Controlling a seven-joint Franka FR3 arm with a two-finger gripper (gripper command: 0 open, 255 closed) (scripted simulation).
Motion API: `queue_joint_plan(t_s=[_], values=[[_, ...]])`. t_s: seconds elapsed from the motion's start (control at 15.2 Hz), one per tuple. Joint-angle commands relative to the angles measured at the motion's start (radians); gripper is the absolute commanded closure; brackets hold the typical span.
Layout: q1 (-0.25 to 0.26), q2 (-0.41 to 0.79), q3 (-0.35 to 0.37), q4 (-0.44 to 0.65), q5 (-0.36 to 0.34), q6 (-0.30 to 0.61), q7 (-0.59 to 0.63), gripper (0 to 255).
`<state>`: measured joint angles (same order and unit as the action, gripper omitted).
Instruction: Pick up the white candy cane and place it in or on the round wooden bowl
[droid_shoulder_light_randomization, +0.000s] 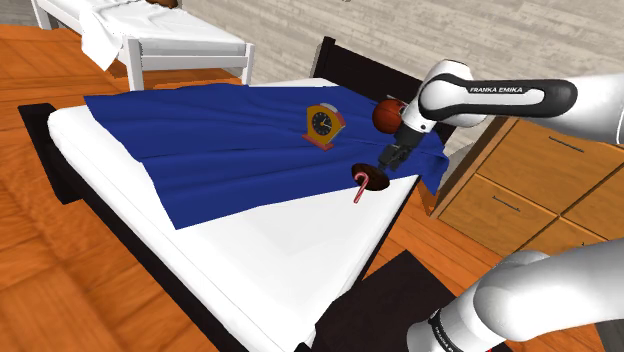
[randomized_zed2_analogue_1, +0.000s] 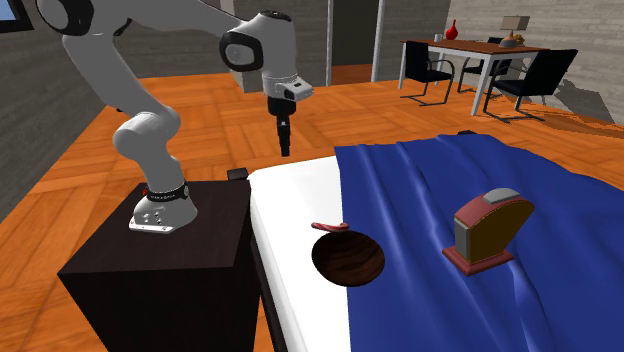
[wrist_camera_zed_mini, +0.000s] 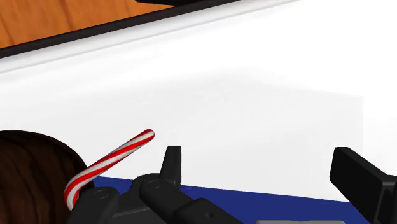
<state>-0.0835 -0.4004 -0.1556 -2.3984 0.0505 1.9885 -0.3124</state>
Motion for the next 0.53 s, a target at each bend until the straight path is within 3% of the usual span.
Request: queue_joint_plan(t_s=[0.0,0.46], values=[[-0.005,0.064,-0.023,0.019,0.006,0.052,-0.030,0],[-0.018,0.315,-0.087,0.132,0.076,0.201,-0.141,0]])
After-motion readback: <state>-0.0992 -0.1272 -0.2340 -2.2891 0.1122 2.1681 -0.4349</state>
